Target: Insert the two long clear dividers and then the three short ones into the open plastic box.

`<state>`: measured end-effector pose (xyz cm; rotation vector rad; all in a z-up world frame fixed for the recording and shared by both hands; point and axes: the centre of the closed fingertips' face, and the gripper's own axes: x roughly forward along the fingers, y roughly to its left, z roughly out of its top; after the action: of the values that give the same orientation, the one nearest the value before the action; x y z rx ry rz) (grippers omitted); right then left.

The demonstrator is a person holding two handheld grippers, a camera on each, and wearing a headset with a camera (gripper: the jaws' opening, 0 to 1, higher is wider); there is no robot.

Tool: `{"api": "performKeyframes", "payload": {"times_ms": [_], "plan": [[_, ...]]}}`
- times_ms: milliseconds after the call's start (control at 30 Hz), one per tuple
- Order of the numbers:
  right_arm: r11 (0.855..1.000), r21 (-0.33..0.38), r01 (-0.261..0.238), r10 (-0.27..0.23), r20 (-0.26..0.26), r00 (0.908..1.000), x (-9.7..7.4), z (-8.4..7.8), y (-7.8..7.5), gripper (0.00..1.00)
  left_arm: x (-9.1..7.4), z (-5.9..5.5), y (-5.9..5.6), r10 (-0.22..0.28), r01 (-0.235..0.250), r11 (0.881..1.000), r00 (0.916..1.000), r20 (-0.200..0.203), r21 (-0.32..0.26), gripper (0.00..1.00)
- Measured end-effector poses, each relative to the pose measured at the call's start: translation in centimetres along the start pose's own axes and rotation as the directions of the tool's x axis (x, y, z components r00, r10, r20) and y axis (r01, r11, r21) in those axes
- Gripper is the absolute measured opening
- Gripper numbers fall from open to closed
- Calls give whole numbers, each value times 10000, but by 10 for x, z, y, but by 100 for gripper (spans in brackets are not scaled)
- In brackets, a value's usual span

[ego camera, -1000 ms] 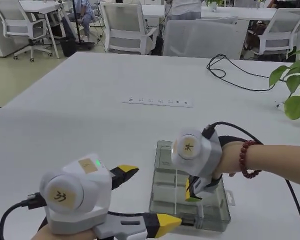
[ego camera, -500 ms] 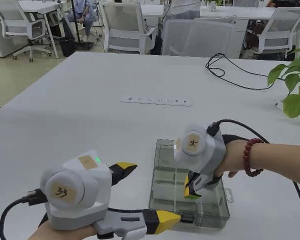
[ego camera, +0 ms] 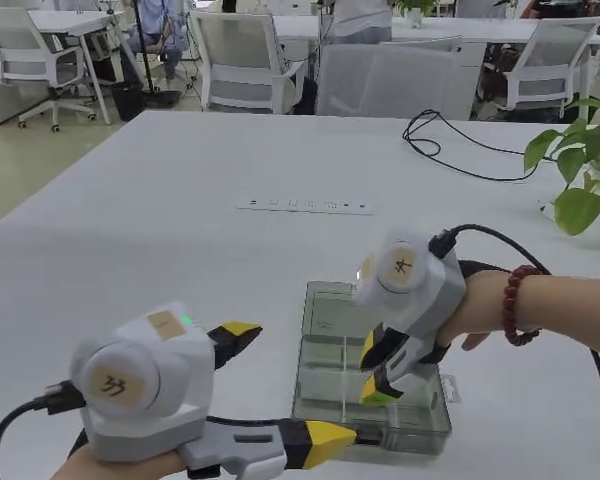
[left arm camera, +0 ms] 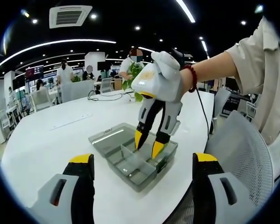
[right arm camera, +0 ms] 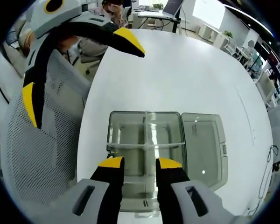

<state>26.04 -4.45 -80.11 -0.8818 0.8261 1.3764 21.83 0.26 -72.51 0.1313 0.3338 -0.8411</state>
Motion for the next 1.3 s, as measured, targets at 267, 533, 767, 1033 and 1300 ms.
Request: {"api": "performKeyframes", "payload": {"times_ms": [267,533,767,1033,1300], "plan": [[9998,133,155,-160,406,9990,-16,-10,2,38,0,1,-1,34,-34,10000,9999,104,4,91],[9986,410,348,-371,586,9976,-29,-31,4,42,2,1,-4,115,-114,9999,9999,88,-66,94],[9972,608,437,-471,559,9973,-40,-57,9,43,2,-1,-6,130,-129,9999,9999,38,-92,96],[9935,909,685,-714,295,9970,-52,-92,12,45,3,-3,-6,128,-129,9999,9999,-101,-89,97],[9843,1443,1016,-1016,-78,9948,-67,-133,10,45,6,-2,-7,227,-228,9997,9997,-97,-105,96]]}}
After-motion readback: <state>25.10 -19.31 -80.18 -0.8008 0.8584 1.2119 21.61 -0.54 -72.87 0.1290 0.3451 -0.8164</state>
